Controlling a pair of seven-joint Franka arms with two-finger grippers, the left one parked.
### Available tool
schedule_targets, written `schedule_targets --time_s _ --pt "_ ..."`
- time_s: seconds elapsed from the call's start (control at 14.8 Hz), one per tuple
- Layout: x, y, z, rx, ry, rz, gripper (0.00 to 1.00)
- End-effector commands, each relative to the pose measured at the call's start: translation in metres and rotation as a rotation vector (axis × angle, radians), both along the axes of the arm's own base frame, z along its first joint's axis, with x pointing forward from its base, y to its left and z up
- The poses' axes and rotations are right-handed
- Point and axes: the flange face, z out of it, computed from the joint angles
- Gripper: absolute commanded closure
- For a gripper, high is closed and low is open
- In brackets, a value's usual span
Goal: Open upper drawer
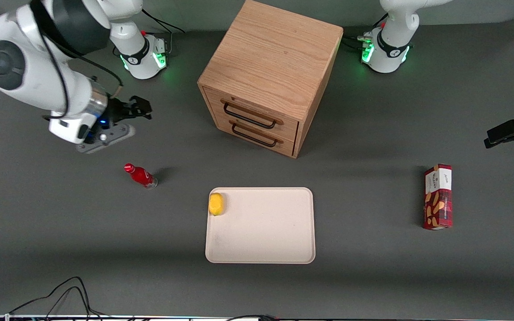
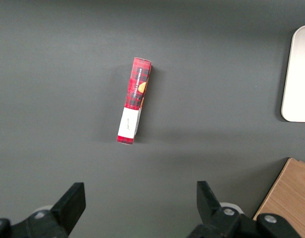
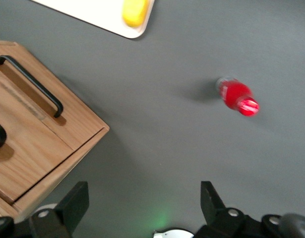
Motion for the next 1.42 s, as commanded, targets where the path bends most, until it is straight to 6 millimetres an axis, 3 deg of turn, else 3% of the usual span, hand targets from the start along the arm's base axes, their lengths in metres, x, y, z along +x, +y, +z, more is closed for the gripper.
schedule_targets --time_s 0.0,0.14,0.2,0.27,0.34,0.47,1.01,1.22,1.35 --pt "0.018 0.033 -0.007 0.064 0.002 0.1 0.0" --pt "0.027 0.056 -0.013 0.09 -0.003 0.158 0.0" --pt "0.034 0.059 -0.021 0.11 0.01 0.172 0.0" --pt "0.036 0.069 -0.018 0.127 -0.002 0.214 0.0" --pt "0.026 0.101 -0.022 0.141 0.004 0.295 0.0" --pt "0.02 0.135 -0.031 0.168 -0.024 0.344 0.0" --pt "-0.01 0.213 -0.064 0.289 -0.017 0.462 0.0" --pt "-0.022 0.234 -0.069 0.301 -0.038 0.52 0.0" --pt "-0.021 0.236 -0.078 0.306 -0.036 0.539 0.0"
